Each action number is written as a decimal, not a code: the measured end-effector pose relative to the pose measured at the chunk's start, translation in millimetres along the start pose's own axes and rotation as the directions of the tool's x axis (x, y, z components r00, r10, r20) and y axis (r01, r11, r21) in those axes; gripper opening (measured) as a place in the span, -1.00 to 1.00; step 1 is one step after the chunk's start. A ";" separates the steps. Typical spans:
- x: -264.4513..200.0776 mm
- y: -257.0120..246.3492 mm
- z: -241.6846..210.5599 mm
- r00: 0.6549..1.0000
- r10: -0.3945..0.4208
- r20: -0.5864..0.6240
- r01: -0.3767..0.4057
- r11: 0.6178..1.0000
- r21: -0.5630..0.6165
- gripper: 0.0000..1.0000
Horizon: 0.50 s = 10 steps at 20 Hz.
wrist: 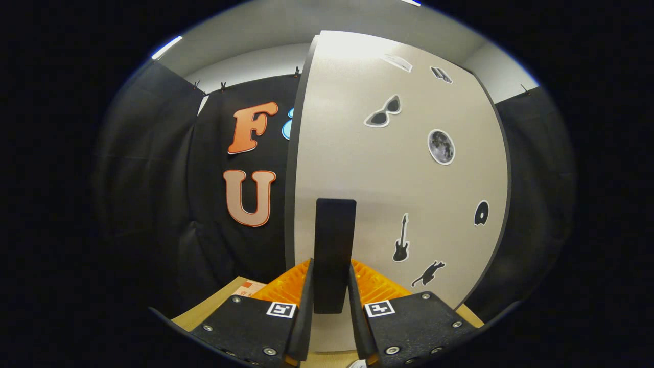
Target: Open the shoe cabinet door, grab the shoes and put them into the shoe cabinet, then close the shoe cabinet door.
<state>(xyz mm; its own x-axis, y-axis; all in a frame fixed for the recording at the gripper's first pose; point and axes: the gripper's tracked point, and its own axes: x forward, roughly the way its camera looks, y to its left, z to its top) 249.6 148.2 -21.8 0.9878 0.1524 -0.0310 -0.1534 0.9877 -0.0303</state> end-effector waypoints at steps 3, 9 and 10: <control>-10.2 -3.8 0.2 1.000 0.006 0.010 -0.006 1.000 0.012 -0.30; -32.5 -12.9 0.1 1.000 0.019 0.014 -0.020 1.000 0.023 -0.31; -35.5 -14.5 0.9 1.000 0.022 0.019 -0.023 1.000 0.020 -0.31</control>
<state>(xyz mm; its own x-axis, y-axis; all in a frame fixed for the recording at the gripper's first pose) 216.8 128.6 -19.3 0.9845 0.1750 -0.0125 -0.1752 0.9845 -0.0096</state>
